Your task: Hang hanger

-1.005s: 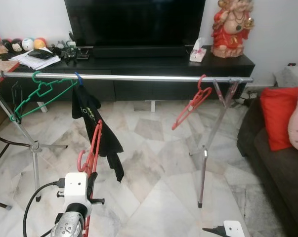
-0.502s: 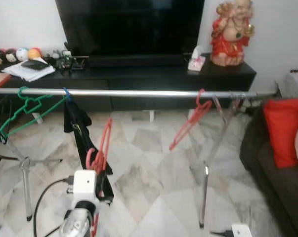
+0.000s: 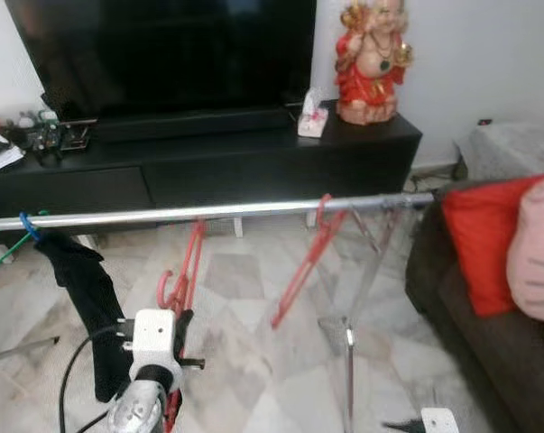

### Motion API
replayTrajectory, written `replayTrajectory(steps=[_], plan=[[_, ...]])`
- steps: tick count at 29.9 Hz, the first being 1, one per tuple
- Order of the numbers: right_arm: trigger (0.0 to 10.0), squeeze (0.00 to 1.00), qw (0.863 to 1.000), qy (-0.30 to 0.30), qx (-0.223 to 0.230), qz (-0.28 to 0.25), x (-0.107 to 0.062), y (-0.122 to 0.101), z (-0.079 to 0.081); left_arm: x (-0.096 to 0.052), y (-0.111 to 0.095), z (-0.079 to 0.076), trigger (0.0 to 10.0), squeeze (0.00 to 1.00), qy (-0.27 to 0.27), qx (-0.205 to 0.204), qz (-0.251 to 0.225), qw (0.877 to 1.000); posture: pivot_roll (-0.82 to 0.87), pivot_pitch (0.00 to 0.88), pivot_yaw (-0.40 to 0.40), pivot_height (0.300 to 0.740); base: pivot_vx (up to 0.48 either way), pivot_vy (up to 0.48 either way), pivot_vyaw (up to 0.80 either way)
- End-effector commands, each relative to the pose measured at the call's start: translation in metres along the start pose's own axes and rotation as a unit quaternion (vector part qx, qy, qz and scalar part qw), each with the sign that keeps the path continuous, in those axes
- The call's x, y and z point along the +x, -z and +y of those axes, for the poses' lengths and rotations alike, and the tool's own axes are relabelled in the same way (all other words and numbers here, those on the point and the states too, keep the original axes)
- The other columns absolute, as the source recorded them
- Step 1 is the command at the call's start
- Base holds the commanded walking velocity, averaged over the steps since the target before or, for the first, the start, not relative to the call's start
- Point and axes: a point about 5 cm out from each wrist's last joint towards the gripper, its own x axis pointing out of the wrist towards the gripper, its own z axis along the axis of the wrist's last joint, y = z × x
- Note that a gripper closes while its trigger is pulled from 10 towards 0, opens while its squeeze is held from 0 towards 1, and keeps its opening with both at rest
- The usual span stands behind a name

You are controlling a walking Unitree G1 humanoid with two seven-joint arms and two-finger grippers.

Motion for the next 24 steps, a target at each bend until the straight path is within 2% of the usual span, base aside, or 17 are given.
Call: replayTrajectory(steps=[1,6,10,18,23,24], plan=[[10.0,0.00,1.000,-0.012,0.001,-0.002,0.001,-0.002,0.009,-0.001,0.000,0.007,10.0,0.00,-0.014,0.008,0.000,1.000,-0.04,0.000,-0.020,0.740,0.401,0.000,0.00],[10.0,0.00,1.000,-0.012,0.005,-0.005,0.001,-0.002,0.009,-0.002,0.004,0.008,10.0,0.00,-0.020,0.011,0.015,1.000,-0.04,0.000,-0.021,0.740,0.398,0.000,0.00],[10.0,0.00,1.000,-0.013,-0.005,-0.002,0.001,-0.003,0.008,-0.004,0.016,0.015,10.0,0.00,-0.045,-0.021,0.053,0.997,-0.04,0.000,-0.027,0.740,0.150,0.000,0.00],[10.0,0.00,1.000,-0.013,-0.009,-0.003,0.001,-0.004,0.008,-0.005,0.011,0.021,10.0,0.00,-0.049,-0.013,0.037,0.998,-0.04,0.000,-0.028,0.740,0.000,0.000,0.00],[10.0,0.00,1.000,-0.013,-0.011,-0.002,0.001,-0.004,0.008,-0.004,0.008,0.019,10.0,0.00,-0.037,-0.003,0.033,0.999,-0.04,0.000,-0.028,0.740,0.000,0.000,0.00],[10.0,0.00,1.000,-0.013,-0.010,-0.002,0.001,-0.003,0.008,-0.004,0.007,0.017,10.0,0.00,-0.028,0.010,0.029,0.999,-0.04,0.000,-0.023,0.740,0.000,0.000,0.00]])
